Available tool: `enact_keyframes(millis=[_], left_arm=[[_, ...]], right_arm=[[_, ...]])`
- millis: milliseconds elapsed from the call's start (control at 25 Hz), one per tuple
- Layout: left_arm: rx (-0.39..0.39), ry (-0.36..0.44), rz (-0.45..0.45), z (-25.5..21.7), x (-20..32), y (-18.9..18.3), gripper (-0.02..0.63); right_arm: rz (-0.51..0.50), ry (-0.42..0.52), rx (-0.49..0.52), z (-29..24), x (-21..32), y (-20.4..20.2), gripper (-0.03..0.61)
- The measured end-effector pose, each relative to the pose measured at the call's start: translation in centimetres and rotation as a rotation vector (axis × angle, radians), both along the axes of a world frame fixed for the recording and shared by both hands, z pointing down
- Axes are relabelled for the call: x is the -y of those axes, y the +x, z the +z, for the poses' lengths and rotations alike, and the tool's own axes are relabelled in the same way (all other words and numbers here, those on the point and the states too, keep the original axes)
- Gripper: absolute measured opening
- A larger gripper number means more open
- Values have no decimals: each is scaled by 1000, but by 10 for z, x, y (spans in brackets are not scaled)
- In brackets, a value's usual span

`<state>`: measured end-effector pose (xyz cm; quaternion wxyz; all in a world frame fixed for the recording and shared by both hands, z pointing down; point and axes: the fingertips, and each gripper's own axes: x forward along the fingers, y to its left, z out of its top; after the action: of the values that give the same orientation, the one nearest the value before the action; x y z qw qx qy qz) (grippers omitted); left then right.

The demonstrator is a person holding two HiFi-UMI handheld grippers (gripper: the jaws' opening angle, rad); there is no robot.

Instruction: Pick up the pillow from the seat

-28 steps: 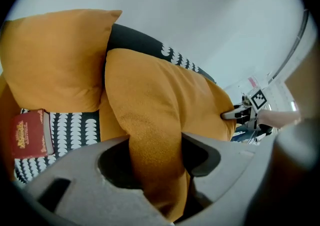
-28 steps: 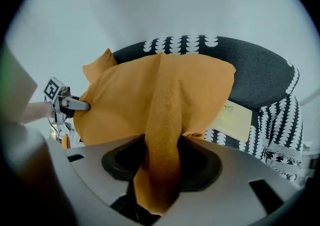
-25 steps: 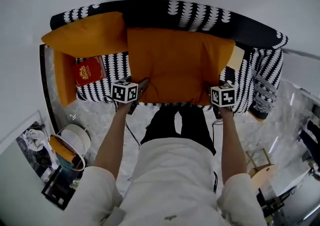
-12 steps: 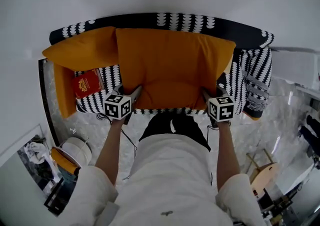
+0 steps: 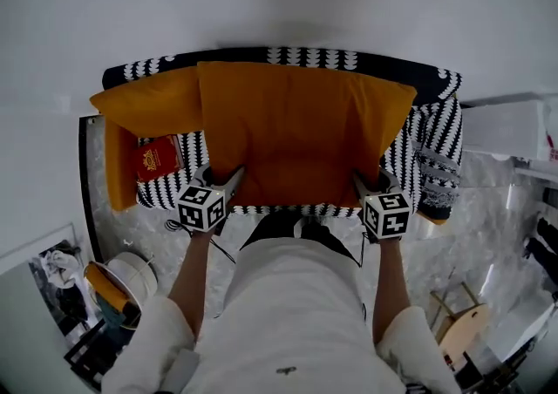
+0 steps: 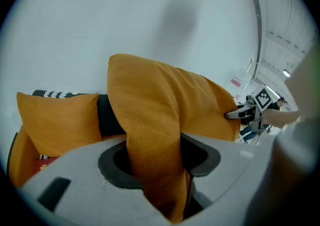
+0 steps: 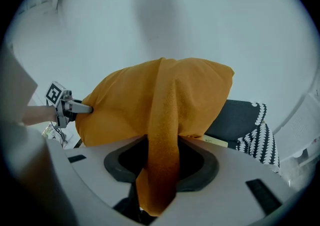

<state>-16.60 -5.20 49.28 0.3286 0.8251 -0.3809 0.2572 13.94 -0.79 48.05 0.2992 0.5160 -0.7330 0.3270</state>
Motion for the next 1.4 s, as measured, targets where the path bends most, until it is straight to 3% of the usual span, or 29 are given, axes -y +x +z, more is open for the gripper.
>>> enact_keyframes(millis=[240, 840, 1400], left_arm=[[11, 46, -14, -25, -48, 20, 222], [52, 87, -60, -40, -193, 61, 230], [49, 291, -88, -119, -199, 55, 230]], right_arm=[[-9, 62, 26, -21, -45, 21, 158], [-50, 102, 70, -31, -177, 64, 141], [-73, 292, 55, -106, -176, 57, 124]])
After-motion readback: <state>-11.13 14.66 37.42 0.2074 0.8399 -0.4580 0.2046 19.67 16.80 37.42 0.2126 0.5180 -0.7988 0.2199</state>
